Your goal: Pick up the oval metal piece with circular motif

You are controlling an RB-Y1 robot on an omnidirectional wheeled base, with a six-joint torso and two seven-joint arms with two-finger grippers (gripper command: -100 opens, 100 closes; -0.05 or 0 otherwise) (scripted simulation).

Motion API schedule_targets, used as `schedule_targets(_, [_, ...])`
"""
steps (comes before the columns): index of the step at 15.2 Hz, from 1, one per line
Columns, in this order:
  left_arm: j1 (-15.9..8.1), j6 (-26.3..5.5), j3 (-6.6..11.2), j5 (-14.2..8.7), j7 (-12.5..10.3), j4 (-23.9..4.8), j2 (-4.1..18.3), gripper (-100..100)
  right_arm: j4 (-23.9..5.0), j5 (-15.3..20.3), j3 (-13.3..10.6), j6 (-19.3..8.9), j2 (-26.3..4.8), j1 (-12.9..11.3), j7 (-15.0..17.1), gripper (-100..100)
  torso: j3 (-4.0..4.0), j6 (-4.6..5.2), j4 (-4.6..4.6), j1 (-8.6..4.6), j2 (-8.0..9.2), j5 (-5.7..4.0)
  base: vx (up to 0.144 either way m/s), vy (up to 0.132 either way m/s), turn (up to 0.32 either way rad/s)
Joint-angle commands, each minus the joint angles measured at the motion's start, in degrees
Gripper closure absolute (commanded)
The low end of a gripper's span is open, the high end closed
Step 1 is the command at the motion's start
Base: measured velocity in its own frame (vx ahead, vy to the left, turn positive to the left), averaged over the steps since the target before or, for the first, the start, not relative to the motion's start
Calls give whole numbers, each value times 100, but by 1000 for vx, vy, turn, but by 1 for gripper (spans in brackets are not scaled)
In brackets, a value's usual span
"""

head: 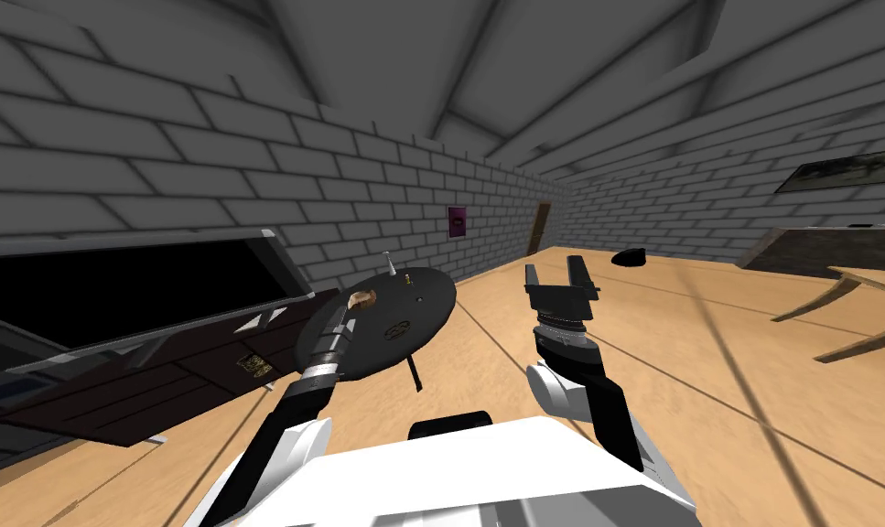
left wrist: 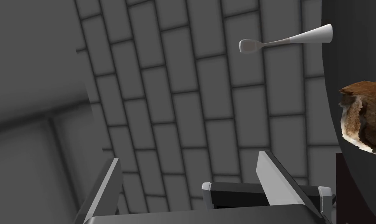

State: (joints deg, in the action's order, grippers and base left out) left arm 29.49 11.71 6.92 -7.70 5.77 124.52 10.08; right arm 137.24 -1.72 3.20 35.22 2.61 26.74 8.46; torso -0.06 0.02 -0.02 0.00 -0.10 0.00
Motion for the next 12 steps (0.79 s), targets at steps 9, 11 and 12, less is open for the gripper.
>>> schedule_targets(9, [-131, -1098, 455, -218, -376, -323, 356, -100, 0, 0, 0, 0, 0, 0, 0, 0, 1, -3, 0, -1, 1, 0, 17, -3, -147])
schedule_targets(11, [-156, -1340, 573, -276, -475, -403, 416, -100, 0, 0, 0, 0, 0, 0, 0, 0, 0, 0, 0, -2, 0, 0, 24, -3, -213])
schedule_targets(12, [-156, -1465, 573, -276, -475, -403, 416, -100, 0, 0, 0, 0, 0, 0, 0, 0, -1, 2, 0, -1, -2, 0, 27, 2, -198])
